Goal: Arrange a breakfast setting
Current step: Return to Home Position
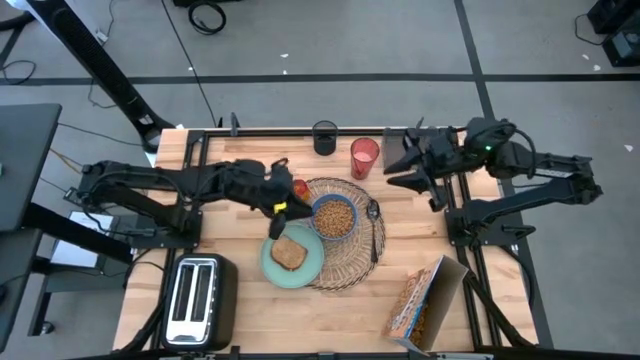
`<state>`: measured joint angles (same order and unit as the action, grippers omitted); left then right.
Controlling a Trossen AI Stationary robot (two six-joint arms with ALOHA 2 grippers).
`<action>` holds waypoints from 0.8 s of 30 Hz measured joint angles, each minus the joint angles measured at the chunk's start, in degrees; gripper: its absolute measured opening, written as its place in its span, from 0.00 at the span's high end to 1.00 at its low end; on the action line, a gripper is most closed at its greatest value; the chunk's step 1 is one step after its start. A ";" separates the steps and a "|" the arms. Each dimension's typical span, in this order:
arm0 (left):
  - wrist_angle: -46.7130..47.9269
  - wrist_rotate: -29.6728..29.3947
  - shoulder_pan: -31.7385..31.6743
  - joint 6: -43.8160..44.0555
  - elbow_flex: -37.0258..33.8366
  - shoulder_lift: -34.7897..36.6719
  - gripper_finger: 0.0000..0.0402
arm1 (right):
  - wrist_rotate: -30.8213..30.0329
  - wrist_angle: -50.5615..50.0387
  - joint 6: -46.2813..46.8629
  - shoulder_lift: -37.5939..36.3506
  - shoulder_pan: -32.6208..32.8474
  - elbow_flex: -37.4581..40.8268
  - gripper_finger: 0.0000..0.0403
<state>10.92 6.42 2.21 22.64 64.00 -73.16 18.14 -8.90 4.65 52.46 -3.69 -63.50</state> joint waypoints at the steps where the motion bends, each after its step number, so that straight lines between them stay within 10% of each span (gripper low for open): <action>1: -2.54 -0.03 -0.34 -1.63 -0.04 -0.07 0.84 | -0.25 -0.83 0.74 -0.85 0.08 0.33 0.76; 6: -7.45 -2.42 -3.60 -10.18 -0.01 -0.16 0.98 | -4.95 -0.70 1.15 -2.00 0.07 0.45 0.87; 24: 2.69 -5.30 -10.46 -19.31 -0.40 5.53 0.89 | -5.16 -6.58 -3.81 1.48 -0.78 0.50 0.91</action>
<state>13.61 1.11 -8.25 3.32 63.60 -67.62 12.99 -15.48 0.84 53.94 -4.47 -63.00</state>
